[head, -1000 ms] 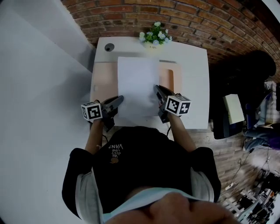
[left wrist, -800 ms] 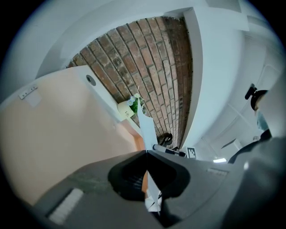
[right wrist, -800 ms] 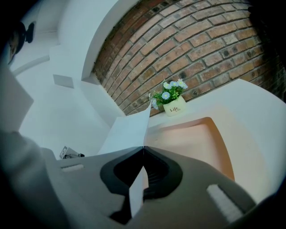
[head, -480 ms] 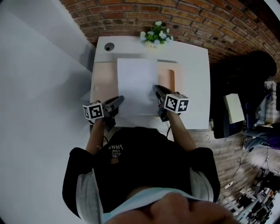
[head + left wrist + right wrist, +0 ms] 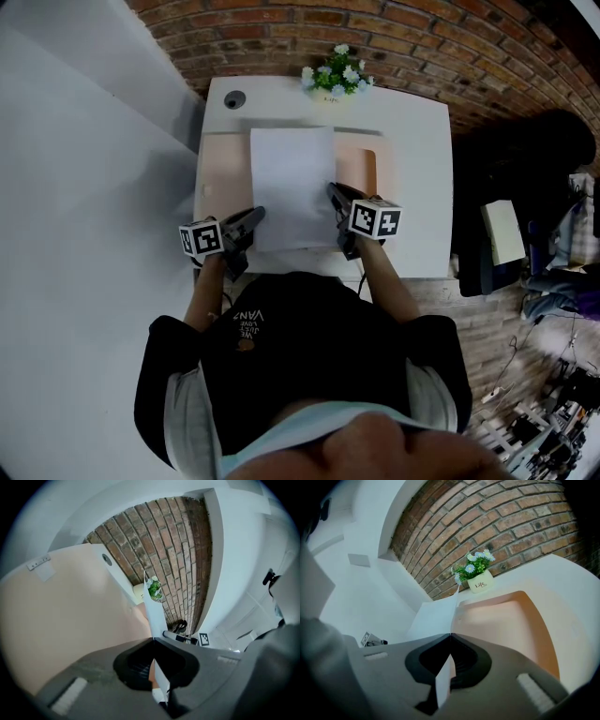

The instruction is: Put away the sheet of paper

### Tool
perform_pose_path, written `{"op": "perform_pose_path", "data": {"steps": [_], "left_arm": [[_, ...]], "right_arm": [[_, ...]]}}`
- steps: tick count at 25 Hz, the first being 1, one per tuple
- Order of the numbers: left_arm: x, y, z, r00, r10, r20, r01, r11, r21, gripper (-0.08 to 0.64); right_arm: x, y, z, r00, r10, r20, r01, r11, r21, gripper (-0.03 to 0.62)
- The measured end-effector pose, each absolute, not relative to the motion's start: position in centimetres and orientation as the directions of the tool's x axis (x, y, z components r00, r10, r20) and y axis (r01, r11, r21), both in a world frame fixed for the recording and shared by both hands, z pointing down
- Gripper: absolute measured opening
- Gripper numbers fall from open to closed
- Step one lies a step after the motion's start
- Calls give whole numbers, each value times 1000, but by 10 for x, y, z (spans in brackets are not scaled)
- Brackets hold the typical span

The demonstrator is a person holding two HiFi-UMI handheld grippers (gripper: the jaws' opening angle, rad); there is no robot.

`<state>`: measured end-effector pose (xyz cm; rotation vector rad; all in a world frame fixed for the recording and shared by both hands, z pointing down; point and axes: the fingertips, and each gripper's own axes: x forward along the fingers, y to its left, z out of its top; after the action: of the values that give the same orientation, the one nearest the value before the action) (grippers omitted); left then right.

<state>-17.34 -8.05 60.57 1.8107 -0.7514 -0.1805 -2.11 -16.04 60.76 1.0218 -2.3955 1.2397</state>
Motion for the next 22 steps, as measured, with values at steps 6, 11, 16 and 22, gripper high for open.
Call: {"op": "perform_pose_path", "data": {"steps": [6, 11, 16, 22], "left_arm": [[-175, -81, 611, 786, -570, 242, -403, -174, 898, 0], [-176, -80, 616, 787, -564, 248, -402, -164, 901, 0], [-176, -80, 622, 790, -558, 253, -400, -156, 903, 0], [-177, -79, 627, 788, -556, 262, -404, -147, 903, 0]], "right_arm": [[-23, -160, 616, -713, -458, 531, -697, 377, -611, 2], [-23, -159, 621, -703, -457, 545, -707, 369, -603, 5], [-22, -159, 627, -685, -458, 567, -726, 360, -586, 9], [-19, -160, 629, -668, -470, 577, -741, 345, -577, 40]]}}
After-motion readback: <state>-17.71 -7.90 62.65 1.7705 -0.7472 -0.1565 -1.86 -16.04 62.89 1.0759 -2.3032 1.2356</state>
